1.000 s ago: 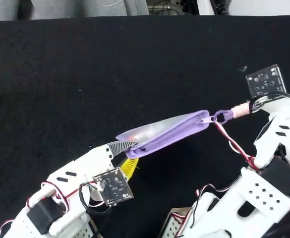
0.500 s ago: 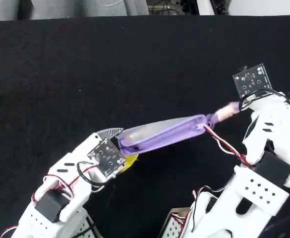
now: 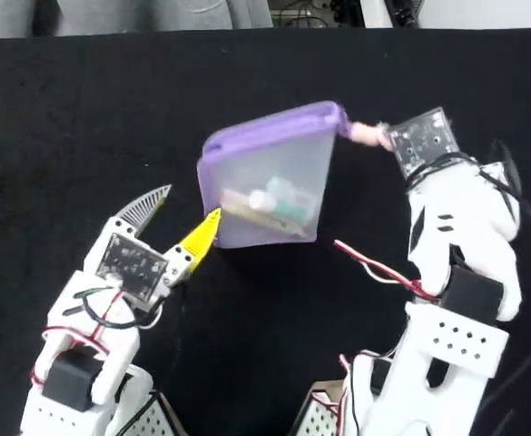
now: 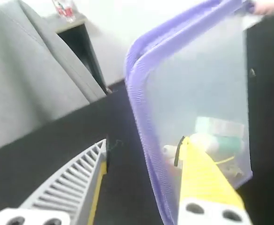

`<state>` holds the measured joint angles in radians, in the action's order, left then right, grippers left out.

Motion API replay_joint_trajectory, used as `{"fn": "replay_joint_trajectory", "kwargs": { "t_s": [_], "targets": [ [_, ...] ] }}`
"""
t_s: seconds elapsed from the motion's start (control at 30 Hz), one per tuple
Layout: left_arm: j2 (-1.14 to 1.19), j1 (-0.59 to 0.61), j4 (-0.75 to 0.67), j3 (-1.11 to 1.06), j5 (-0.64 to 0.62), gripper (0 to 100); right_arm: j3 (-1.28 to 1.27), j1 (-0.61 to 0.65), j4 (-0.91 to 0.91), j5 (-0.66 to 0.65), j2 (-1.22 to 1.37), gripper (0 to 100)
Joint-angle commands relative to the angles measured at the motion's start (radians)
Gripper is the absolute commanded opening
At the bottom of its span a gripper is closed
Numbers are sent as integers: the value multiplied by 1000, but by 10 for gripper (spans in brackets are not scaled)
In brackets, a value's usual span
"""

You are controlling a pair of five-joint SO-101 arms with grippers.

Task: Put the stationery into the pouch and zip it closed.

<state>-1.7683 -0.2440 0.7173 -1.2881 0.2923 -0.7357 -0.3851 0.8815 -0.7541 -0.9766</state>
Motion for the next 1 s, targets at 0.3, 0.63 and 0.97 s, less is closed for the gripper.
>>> {"fn": "replay_joint_trajectory", "kwargs": {
  "t_s": [0.3,0.63,0.97],
  "targets": [
    [2,150,15,74,-17,248,166,284,219,193,-18,234],
    [-6,145,83,45,-89,248,117,316,486,5,-18,230],
    [-8,186,94,58,-192,116,124,299,499,38,-24,26]
  ]
}}
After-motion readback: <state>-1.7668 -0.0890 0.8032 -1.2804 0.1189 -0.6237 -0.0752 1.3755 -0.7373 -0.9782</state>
